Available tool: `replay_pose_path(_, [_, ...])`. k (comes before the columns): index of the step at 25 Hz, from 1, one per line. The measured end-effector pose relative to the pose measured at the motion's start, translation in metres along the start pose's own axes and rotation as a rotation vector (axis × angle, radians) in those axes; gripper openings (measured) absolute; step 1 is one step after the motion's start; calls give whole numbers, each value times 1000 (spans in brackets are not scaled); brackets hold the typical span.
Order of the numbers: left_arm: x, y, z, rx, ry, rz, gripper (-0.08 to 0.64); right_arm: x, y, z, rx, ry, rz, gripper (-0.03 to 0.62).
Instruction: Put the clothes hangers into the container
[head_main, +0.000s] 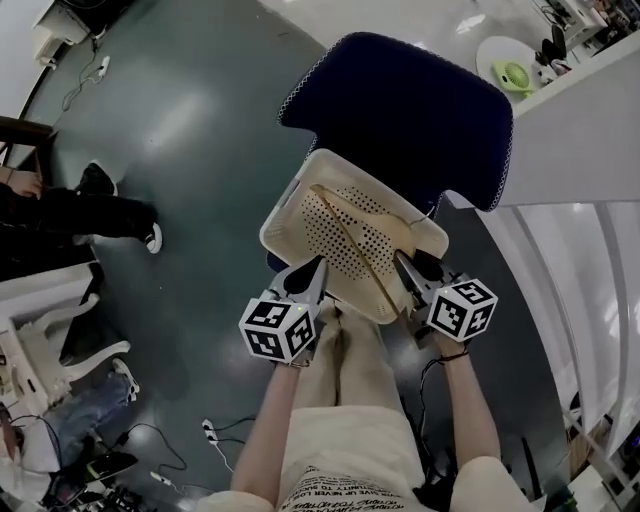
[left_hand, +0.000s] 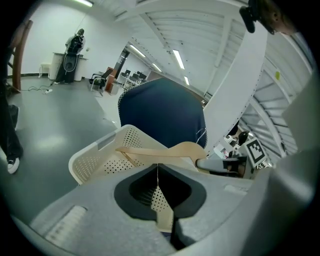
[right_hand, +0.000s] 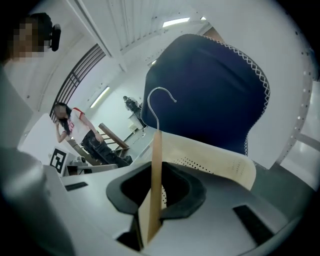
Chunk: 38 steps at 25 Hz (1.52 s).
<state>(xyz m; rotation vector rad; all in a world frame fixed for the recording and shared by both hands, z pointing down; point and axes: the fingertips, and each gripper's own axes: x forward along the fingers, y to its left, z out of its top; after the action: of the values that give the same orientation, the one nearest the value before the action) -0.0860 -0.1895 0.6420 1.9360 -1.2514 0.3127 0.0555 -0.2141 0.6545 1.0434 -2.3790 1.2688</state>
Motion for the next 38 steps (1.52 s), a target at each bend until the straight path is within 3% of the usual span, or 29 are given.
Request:
replay_pose_path(20, [31,10,-35,-14,68,-65,23,41,-36,-32,206,-15,-47,54])
replay_pose_path(31, [42,2,-39,-10,86,-79,23,42,-62,-32,343,3,-118,60])
replay_pose_path(38, [43,-2,-38,-6,89,-80,23,45,-60,-32,332,40,-177,103])
